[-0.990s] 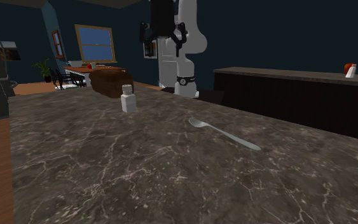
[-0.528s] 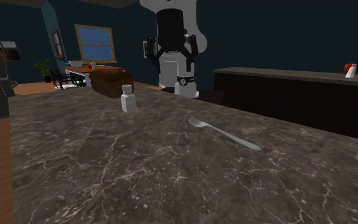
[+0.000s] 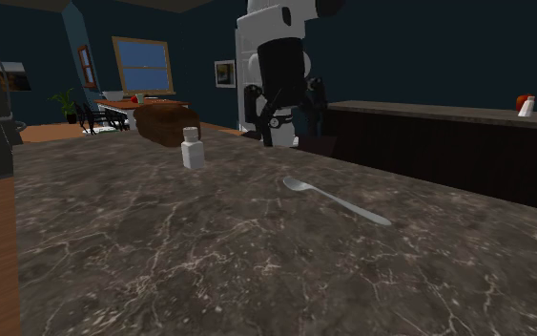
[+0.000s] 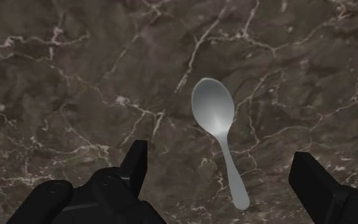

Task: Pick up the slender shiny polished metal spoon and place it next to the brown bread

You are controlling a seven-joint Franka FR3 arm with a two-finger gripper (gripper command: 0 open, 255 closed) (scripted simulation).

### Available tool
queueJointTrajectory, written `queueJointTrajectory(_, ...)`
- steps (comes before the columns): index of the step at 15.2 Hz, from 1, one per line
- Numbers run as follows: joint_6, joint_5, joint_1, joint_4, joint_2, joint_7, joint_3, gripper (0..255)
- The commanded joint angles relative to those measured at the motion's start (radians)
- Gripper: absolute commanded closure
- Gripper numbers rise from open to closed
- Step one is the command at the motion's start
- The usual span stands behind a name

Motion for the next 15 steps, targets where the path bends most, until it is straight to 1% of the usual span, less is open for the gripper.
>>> queueJointTrajectory(1, 0.008, 0.012, 0.007, 0.052, 0.058, -0.031, 0.020, 0)
queueJointTrajectory(6, 0.002, 0.024, 0.026, 0.216, 0.213, -0.099, 0.067, 0)
queueJointTrajectory(15, 0.065, 0.023, 0.041, 0.233, 0.291, -0.100, 0.071, 0)
